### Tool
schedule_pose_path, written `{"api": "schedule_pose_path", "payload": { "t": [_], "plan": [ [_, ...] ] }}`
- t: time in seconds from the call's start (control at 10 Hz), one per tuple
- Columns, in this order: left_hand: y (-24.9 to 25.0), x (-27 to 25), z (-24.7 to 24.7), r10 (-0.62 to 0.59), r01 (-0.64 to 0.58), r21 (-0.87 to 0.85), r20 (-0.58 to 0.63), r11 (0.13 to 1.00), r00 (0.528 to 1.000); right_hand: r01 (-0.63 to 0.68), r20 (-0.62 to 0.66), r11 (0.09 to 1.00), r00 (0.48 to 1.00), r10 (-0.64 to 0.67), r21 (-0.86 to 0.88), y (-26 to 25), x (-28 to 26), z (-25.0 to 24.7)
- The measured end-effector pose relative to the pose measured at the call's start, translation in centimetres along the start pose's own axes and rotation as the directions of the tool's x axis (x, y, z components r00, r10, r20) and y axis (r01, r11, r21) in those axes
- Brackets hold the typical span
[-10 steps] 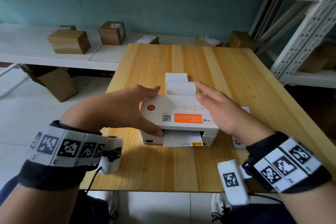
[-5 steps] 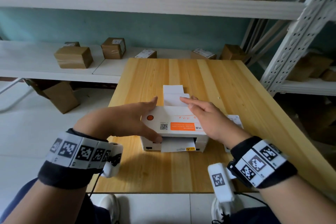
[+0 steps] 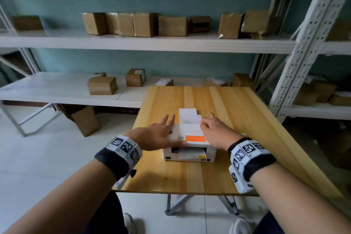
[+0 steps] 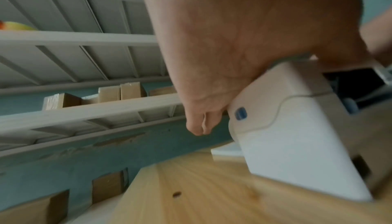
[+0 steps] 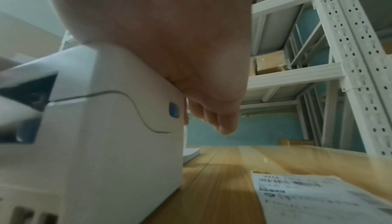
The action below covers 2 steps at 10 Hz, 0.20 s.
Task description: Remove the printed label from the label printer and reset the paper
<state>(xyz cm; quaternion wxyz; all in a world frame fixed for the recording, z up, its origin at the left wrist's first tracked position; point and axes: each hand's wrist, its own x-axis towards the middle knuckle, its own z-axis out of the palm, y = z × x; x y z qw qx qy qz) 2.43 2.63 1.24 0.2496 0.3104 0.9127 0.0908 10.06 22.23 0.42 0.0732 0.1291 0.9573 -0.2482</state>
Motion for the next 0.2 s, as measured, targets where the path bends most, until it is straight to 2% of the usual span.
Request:
{"api": "schedule_pose_path", "payload": {
  "t": [0.1, 0.2],
  "plan": [
    [0.8, -1.4, 0.0, -0.012, 0.011, -0.012, -0.11, 1.0, 0.994, -0.018, -0.038, 0.998, 0.999, 0.016, -0.057, -0.9, -1.4, -0.9],
    [2.1, -1.8, -1.1, -0.017, 0.054, 0.15, -0.241, 0.987, 0.97, -0.016, -0.186, 0.999, 0.982, 0.007, -0.047, -0.7, -2.1, -2.0]
  ]
}}
